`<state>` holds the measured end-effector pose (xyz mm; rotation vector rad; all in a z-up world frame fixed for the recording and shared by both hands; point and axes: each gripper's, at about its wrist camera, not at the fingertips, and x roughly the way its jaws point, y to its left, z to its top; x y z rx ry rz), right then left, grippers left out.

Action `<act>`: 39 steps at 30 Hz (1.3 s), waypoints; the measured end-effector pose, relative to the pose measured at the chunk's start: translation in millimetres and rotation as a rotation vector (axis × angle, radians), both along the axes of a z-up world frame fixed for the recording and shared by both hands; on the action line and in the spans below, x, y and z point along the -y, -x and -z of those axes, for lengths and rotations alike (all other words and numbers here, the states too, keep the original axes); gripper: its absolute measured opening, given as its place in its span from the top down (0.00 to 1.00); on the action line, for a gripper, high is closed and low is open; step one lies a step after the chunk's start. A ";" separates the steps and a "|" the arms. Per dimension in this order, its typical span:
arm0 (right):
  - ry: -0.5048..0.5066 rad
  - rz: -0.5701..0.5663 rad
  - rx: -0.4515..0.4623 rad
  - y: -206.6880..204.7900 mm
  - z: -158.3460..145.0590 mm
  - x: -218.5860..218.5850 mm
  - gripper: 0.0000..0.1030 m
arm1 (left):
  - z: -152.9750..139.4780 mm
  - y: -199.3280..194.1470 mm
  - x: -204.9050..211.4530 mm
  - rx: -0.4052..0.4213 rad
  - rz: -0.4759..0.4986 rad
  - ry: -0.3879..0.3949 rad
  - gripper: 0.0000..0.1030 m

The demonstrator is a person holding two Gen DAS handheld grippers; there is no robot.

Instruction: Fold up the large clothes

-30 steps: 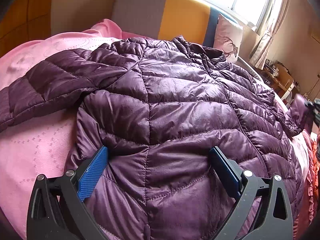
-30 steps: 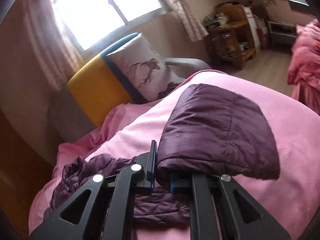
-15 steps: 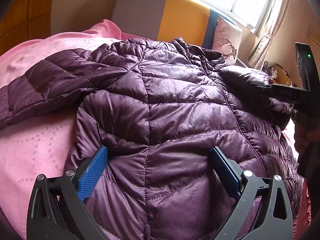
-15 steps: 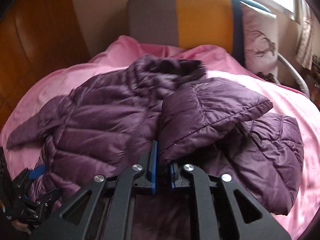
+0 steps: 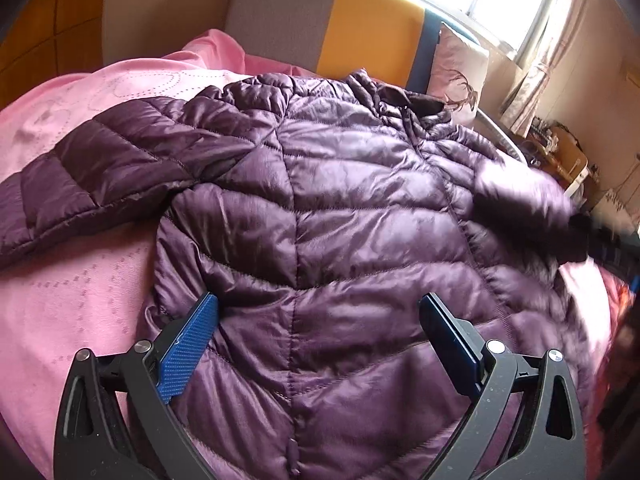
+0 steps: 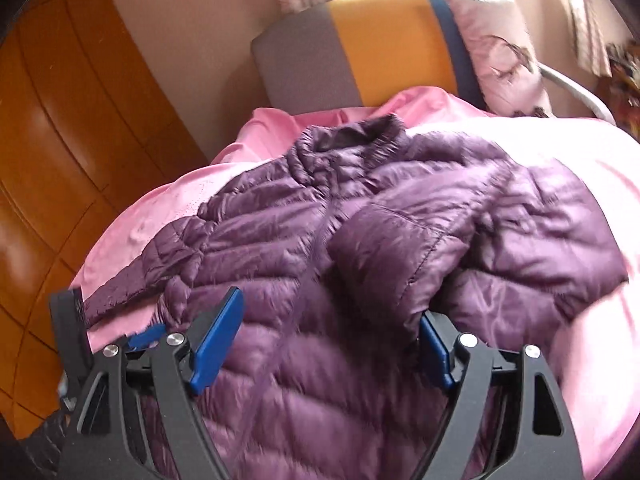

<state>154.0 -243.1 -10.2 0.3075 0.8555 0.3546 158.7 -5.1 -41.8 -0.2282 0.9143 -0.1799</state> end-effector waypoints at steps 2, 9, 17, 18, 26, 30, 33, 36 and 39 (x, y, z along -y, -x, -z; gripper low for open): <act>-0.043 0.013 -0.014 12.2 1.3 11.8 0.18 | -13.9 -0.3 0.1 0.017 -0.007 0.035 0.04; -0.072 0.025 -0.062 40.6 19.1 30.5 0.13 | -45.9 -23.9 41.3 0.006 0.123 0.157 0.07; -0.107 -0.014 0.007 60.8 25.4 23.7 0.02 | -72.1 -77.0 165.4 -0.173 0.452 0.272 0.11; -0.085 -0.029 0.023 64.4 25.4 19.6 0.02 | -71.4 -82.8 177.8 -0.202 0.477 0.266 0.11; 0.156 -0.118 0.110 79.3 40.4 -21.2 0.02 | -34.9 -137.0 269.1 -0.551 0.521 0.162 0.11; 0.213 -0.134 0.143 83.6 47.9 -31.9 0.02 | -22.1 -126.2 303.8 -0.531 0.587 -0.069 0.14; 0.218 -0.152 0.151 90.1 48.7 -30.5 0.02 | -11.7 -114.6 314.8 -0.482 0.617 -0.198 0.41; 0.199 -0.150 0.144 93.3 48.5 -22.0 0.02 | -8.3 -107.6 308.4 -0.435 0.623 -0.212 0.71; 0.173 -0.151 0.134 101.5 43.3 -11.3 0.02 | -18.6 -101.5 284.9 -0.369 0.597 -0.125 0.82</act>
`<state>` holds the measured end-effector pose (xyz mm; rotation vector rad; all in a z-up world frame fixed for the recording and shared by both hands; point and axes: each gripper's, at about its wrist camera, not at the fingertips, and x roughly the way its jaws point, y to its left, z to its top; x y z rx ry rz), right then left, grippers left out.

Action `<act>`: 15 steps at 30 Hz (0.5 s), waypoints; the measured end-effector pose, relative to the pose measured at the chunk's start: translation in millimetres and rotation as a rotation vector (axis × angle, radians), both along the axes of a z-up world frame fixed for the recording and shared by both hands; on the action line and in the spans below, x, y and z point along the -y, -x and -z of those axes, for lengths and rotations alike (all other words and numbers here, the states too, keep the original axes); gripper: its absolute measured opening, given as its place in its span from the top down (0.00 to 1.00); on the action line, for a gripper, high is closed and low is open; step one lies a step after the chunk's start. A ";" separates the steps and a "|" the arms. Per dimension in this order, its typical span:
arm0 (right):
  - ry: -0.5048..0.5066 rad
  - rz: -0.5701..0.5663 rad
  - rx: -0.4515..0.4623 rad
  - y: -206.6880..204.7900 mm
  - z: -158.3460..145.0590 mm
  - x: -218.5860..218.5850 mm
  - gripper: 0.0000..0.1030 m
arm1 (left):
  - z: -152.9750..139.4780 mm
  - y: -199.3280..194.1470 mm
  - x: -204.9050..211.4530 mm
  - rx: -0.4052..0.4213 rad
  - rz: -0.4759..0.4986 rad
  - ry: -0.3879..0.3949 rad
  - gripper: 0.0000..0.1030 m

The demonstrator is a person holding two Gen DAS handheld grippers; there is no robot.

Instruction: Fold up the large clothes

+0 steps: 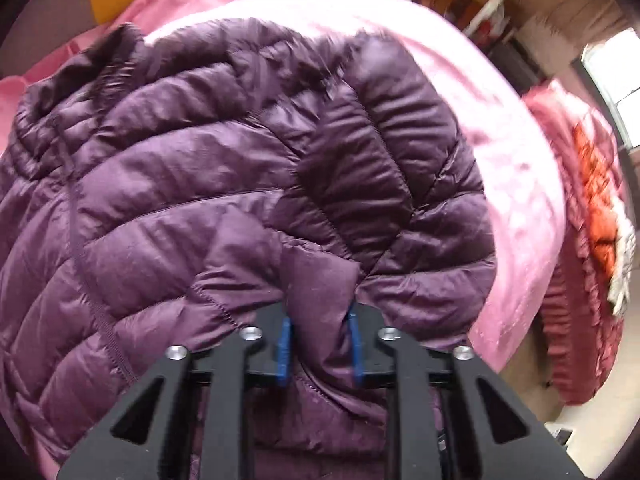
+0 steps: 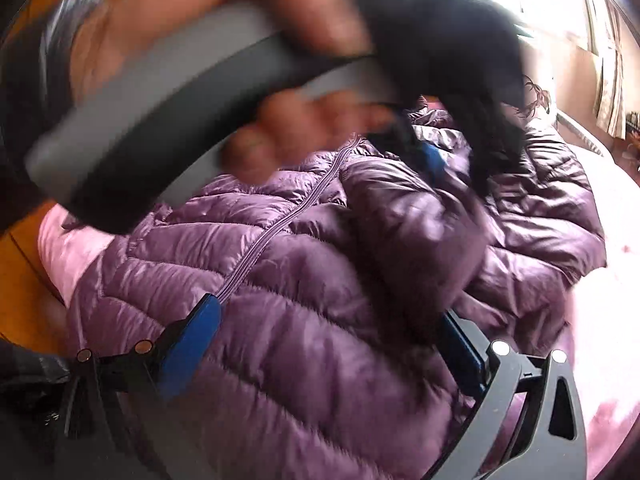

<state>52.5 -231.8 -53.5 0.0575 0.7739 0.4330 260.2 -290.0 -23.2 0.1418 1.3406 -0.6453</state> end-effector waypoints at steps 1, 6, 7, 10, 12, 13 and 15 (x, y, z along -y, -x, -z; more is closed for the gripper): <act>-0.016 -0.002 -0.006 4.0 -3.2 5.8 0.02 | -5.4 2.9 -9.9 0.018 -0.020 0.049 0.82; -0.190 0.036 -0.091 11.8 -11.7 47.2 0.02 | -37.6 24.7 -96.8 0.134 -0.202 0.380 0.82; -0.231 0.054 -0.105 12.5 -12.6 58.6 0.02 | -42.5 29.0 -112.8 0.159 -0.238 0.425 0.82; -0.329 0.118 -0.135 9.1 -11.2 85.3 0.02 | -65.9 32.6 -171.5 0.262 -0.363 0.506 0.82; -0.442 0.148 -0.183 -0.6 -5.8 101.1 0.02 | -84.3 28.9 -200.4 0.318 -0.404 0.556 0.82; -0.488 0.155 -0.201 -6.7 -3.5 104.4 0.02 | -92.8 27.5 -210.4 0.338 -0.418 0.575 0.82; -0.562 0.174 -0.222 -24.5 -1.2 110.3 0.02 | -110.6 24.2 -229.0 0.404 -0.432 0.612 0.82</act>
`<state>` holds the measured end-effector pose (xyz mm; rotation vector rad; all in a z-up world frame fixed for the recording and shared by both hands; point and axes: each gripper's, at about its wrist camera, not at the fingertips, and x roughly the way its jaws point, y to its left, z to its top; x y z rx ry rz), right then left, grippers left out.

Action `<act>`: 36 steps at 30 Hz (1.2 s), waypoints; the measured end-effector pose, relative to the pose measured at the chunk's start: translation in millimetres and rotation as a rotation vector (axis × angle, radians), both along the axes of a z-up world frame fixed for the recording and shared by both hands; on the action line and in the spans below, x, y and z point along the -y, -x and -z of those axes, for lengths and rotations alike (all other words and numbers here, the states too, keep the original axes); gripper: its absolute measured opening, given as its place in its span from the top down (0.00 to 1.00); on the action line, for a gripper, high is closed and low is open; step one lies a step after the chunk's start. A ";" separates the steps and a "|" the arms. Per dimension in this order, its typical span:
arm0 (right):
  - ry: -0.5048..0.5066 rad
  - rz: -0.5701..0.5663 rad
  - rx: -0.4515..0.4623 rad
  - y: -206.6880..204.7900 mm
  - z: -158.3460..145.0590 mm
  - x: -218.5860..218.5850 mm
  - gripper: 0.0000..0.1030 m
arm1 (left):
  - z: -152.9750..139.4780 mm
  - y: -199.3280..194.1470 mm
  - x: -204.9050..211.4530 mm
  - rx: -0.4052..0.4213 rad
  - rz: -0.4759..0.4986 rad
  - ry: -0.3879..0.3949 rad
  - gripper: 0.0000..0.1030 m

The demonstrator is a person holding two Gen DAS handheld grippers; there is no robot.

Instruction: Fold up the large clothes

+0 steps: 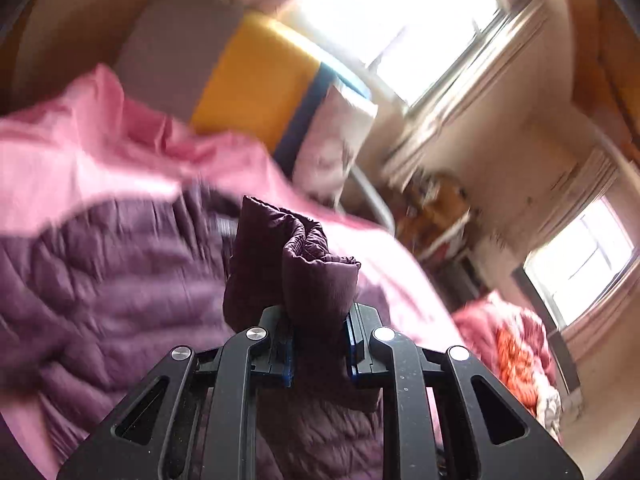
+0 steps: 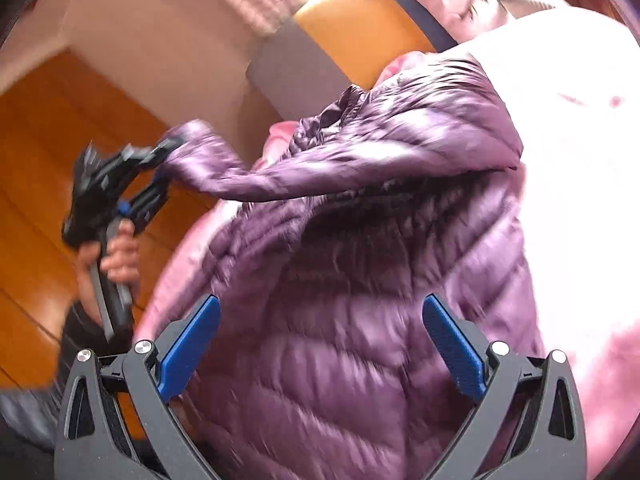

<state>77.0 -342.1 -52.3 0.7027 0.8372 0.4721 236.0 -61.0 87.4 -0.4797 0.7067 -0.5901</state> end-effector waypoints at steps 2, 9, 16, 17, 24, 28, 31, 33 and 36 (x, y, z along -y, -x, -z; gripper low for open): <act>-0.059 0.017 -0.023 -22.1 4.7 -4.1 0.02 | -9.7 -2.0 -13.0 0.039 -0.016 0.008 0.82; -0.081 0.168 -0.072 -81.9 15.8 11.5 0.02 | 48.4 -9.9 -53.4 -0.065 -0.107 -0.092 0.82; 0.007 0.095 -0.115 -70.5 12.8 10.1 0.02 | 131.9 5.4 -110.2 -0.335 -0.208 0.115 0.22; 0.042 0.075 -0.110 -66.6 7.2 13.0 0.02 | 134.1 7.2 -116.4 -0.339 -0.204 0.150 0.22; 0.228 0.202 -0.056 -88.0 -18.5 24.3 0.03 | 129.8 8.0 -124.7 -0.352 -0.184 0.164 0.22; 0.246 0.274 -0.089 -119.3 -18.9 45.8 0.05 | 124.2 -3.7 -107.4 -0.321 -0.133 0.045 0.36; 0.253 0.286 -0.126 -150.6 -16.9 48.5 0.08 | 126.6 -16.6 -89.2 -0.317 -0.104 -0.053 0.58; 0.270 0.286 -0.150 -167.8 -12.3 51.2 0.14 | 127.3 -20.7 -84.3 -0.317 -0.103 -0.095 0.73; 0.320 0.296 -0.186 -187.1 -2.3 53.2 0.33 | 124.0 -27.0 -77.9 -0.286 -0.105 -0.151 0.89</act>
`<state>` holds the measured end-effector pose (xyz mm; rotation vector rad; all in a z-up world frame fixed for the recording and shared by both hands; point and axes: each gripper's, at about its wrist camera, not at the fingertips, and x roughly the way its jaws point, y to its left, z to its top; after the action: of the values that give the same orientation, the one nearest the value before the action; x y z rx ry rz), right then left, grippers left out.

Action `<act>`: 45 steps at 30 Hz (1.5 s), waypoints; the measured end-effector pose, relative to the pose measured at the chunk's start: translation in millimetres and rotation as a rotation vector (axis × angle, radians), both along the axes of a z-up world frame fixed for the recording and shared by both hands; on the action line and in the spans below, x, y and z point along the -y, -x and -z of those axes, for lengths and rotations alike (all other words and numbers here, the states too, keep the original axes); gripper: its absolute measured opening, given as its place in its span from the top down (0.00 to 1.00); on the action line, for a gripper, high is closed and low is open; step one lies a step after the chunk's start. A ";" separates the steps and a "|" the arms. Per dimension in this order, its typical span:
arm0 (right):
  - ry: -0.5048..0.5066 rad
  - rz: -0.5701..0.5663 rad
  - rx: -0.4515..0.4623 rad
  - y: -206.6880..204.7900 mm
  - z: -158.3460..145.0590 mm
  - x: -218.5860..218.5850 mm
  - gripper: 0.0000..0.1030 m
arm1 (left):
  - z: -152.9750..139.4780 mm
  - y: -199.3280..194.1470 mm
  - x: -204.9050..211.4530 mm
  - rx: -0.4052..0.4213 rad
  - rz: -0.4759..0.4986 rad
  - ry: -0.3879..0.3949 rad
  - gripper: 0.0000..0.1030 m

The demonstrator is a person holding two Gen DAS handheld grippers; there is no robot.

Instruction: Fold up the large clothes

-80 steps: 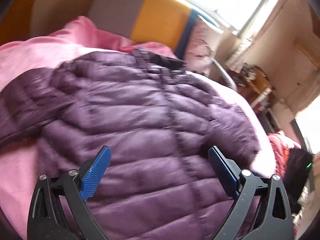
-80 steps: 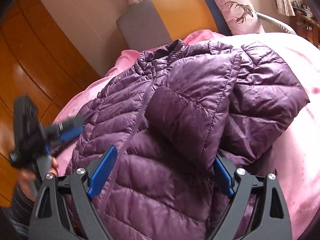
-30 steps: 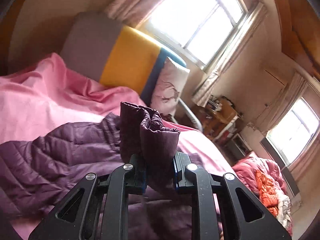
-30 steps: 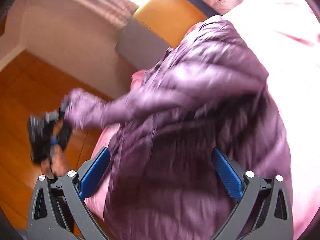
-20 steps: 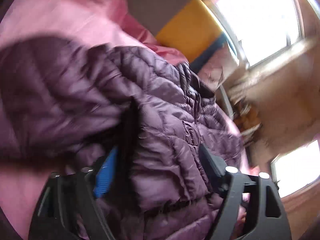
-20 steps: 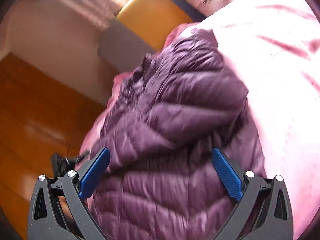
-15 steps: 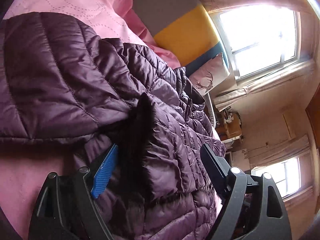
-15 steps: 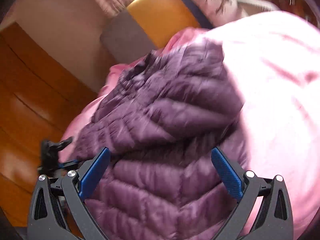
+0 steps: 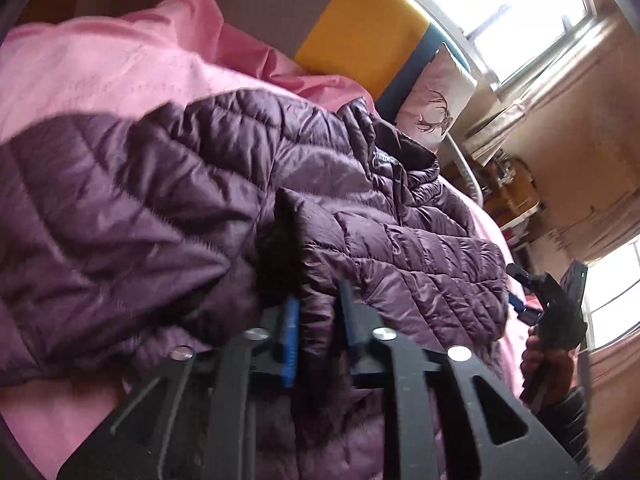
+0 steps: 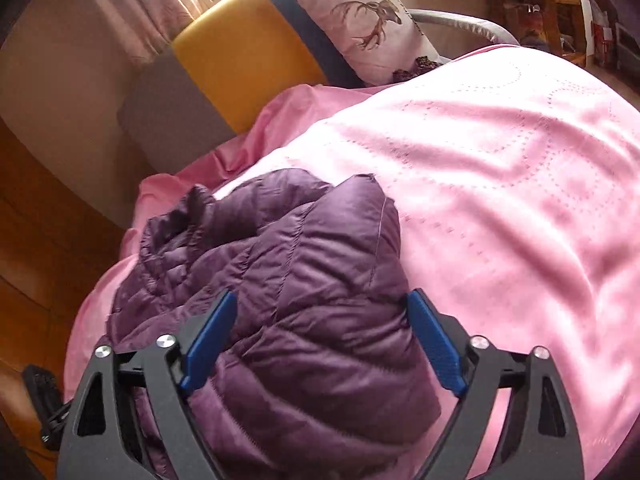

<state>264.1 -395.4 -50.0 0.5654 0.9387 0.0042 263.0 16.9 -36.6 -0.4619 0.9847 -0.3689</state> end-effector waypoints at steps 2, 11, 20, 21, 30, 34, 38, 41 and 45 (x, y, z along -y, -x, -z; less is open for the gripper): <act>0.026 0.001 -0.030 -4.2 6.4 4.1 0.58 | -6.1 -3.5 4.3 0.033 0.007 -0.038 0.93; 0.162 0.035 -0.041 -3.7 20.3 7.0 0.75 | -9.4 -23.4 24.3 0.064 0.007 -0.220 0.95; 0.329 0.037 -0.047 4.2 15.2 -1.0 0.47 | -7.9 -5.9 14.0 0.058 -0.140 -0.293 0.70; 0.358 0.039 -0.009 10.4 3.7 -6.0 0.43 | -16.6 1.6 13.7 0.090 -0.153 -0.295 0.65; 0.316 -0.186 0.065 25.7 3.2 -95.7 0.28 | -10.0 8.8 57.6 0.116 -0.017 -0.337 0.61; 0.336 -0.191 0.014 22.8 32.5 -106.9 0.25 | 10.8 2.9 57.8 0.081 -0.020 -0.343 0.61; 0.348 -0.211 -0.004 17.5 41.6 -112.0 0.16 | 12.9 7.2 60.2 0.093 -0.029 -0.360 0.61; 0.377 -0.227 -0.014 13.4 44.7 -119.4 0.11 | 7.2 14.7 64.5 0.112 -0.042 -0.389 0.58; 0.405 -0.235 -0.030 10.8 49.9 -124.7 0.05 | -4.8 29.0 68.7 0.158 -0.060 -0.411 0.41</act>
<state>253.3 -270.7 -100.0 0.0800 0.9977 0.0163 234.0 -51.8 -31.8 -0.0875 0.8627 -0.1391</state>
